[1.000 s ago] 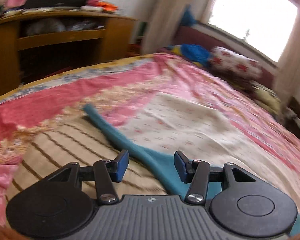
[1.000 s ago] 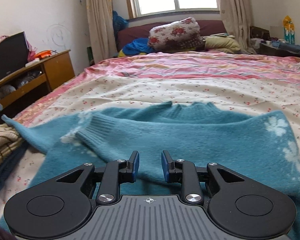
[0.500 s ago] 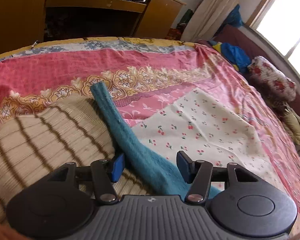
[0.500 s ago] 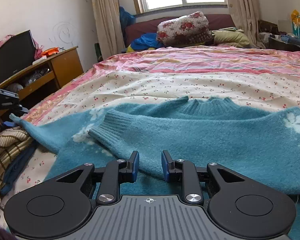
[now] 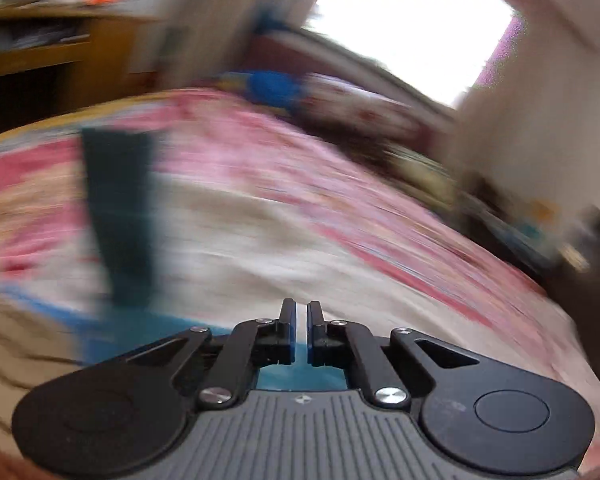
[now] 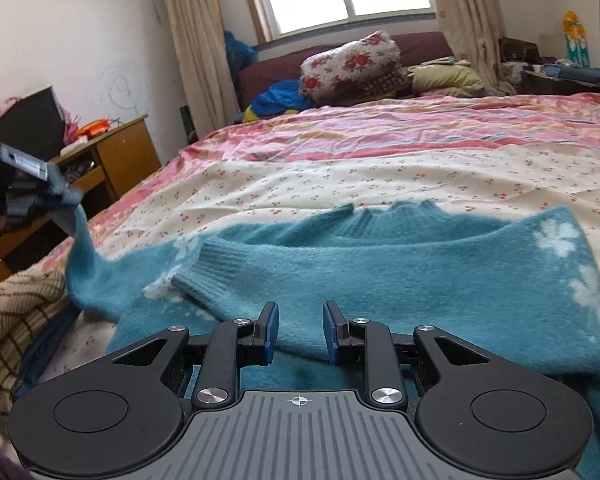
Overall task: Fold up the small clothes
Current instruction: 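Grasp the other sleeve cuff with the left gripper and lift it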
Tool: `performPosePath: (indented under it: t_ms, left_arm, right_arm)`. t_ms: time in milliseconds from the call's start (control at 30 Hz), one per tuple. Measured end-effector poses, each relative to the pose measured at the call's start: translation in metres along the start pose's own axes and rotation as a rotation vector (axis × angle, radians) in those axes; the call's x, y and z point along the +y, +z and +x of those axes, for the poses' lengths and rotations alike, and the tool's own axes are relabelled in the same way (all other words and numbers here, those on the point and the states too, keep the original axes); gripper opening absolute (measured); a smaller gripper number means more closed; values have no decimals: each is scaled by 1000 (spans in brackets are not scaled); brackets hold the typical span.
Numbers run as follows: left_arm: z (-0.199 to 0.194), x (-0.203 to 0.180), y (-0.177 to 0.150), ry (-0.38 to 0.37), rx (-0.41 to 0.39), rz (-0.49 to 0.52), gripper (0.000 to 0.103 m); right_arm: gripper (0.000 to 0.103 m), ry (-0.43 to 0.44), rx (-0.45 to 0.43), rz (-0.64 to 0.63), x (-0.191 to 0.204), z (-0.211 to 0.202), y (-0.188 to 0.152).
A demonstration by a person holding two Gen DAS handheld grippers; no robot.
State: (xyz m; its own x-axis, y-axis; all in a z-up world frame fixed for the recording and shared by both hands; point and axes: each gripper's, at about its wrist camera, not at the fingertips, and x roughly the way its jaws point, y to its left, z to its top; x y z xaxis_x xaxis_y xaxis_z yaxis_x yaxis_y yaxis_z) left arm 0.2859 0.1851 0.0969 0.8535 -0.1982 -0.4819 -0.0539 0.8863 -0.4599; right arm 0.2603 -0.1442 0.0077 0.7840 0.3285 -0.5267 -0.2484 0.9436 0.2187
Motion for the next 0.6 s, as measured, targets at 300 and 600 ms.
performPosePath:
  t_ms: [300,600]
  left_arm:
    - [5,-60,-70,-51,149,232,14]
    - [-17,53,-1,281,39,17,38]
  right_arm:
    - [27,-53,6,66,-34,-26,-6]
    - [27,-17,20,105,-36,-22,-13]
